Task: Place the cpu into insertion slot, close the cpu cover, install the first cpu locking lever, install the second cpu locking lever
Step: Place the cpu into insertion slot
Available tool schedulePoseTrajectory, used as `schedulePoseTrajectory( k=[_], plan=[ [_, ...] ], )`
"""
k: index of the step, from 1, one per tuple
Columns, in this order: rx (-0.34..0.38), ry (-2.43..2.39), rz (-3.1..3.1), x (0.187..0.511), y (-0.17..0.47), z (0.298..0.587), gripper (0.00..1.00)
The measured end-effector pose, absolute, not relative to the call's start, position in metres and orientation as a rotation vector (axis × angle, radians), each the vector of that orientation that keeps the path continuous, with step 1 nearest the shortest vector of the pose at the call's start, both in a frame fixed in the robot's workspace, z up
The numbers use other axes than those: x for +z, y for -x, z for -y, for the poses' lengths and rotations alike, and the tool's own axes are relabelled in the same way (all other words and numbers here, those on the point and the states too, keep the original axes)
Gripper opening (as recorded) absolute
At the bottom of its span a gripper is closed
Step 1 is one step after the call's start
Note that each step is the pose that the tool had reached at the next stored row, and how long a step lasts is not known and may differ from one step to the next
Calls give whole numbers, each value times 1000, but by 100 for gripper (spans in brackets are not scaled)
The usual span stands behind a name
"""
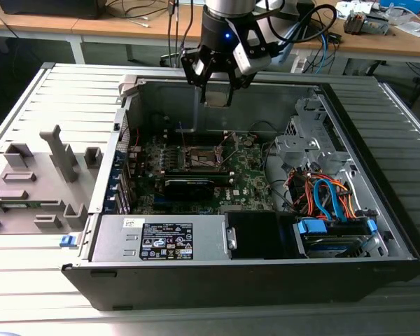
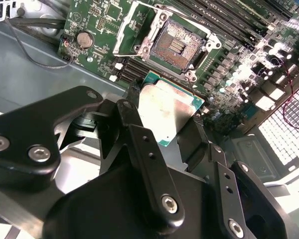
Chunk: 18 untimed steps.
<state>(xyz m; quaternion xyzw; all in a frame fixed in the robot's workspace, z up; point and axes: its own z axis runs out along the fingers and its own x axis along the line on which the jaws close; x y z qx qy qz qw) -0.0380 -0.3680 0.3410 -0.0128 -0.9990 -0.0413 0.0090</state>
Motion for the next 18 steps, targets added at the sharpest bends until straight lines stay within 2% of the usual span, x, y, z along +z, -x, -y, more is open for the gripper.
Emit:
schedulePoseTrajectory(
  k=[18],
  plan=[
    [-119, 40, 3121, 336, 40, 370, 55]
  ],
)
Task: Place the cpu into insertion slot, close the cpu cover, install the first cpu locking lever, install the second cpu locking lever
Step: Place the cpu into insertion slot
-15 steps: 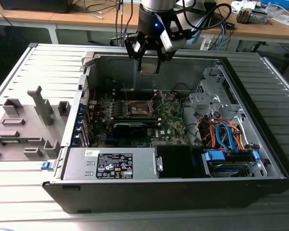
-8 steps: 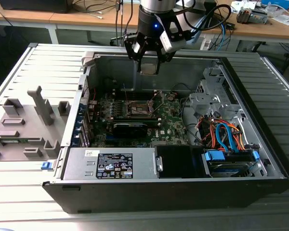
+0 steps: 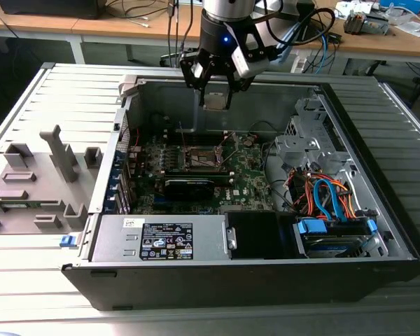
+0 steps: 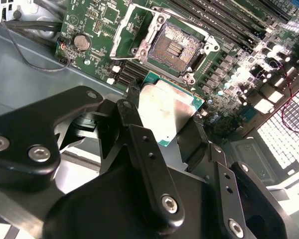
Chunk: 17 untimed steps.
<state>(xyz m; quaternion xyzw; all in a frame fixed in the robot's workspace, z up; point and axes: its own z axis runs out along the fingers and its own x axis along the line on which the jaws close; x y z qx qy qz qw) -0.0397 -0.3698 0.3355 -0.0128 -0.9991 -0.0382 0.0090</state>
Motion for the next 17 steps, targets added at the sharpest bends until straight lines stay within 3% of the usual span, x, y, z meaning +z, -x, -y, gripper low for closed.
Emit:
schedulePoseTrajectory(
  k=[17],
  plan=[
    [-115, 40, 3121, 327, 42, 374, 55]
  ],
)
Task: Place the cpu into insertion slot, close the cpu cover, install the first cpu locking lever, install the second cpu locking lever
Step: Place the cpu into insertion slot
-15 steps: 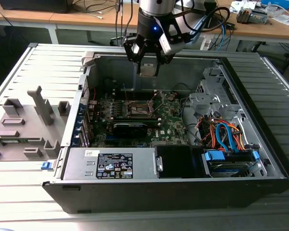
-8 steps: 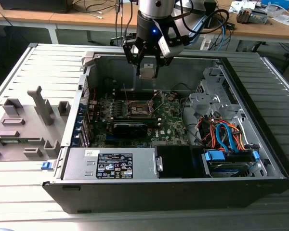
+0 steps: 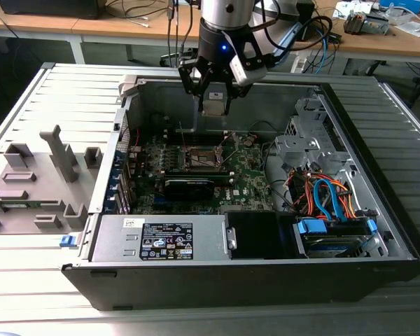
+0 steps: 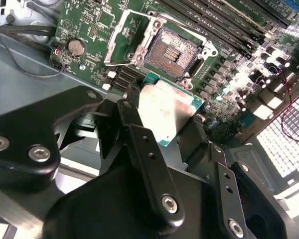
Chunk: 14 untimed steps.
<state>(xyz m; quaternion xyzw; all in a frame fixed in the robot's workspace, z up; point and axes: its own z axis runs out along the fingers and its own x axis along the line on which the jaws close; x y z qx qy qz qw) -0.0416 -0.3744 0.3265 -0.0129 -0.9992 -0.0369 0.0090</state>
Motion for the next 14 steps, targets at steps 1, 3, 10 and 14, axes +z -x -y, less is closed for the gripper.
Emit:
schedulePoseTrajectory(
  k=[1, 3, 10, 14],
  plan=[
    [-115, 40, 3121, 326, 42, 375, 55],
    [-115, 40, 3121, 325, 42, 375, 55],
    [-114, 40, 3121, 322, 42, 376, 55],
    [-113, 40, 3121, 322, 42, 376, 55]
  ],
)
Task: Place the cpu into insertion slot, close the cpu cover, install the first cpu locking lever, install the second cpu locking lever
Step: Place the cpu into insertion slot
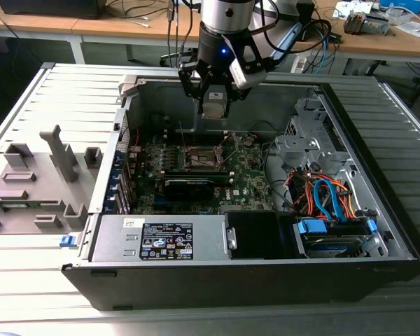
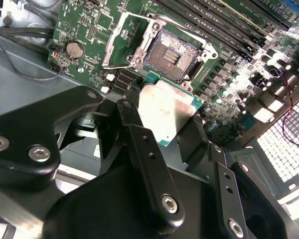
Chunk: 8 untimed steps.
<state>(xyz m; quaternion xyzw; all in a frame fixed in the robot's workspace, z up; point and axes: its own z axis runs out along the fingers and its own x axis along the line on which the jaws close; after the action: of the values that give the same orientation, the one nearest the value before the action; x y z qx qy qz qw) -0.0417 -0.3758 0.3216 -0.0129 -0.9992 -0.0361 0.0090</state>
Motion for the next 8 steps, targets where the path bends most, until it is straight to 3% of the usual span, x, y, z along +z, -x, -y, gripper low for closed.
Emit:
schedulePoseTrajectory(
  k=[8],
  plan=[
    [-112, 86, 3121, 321, 42, 376, 55]
  ],
)
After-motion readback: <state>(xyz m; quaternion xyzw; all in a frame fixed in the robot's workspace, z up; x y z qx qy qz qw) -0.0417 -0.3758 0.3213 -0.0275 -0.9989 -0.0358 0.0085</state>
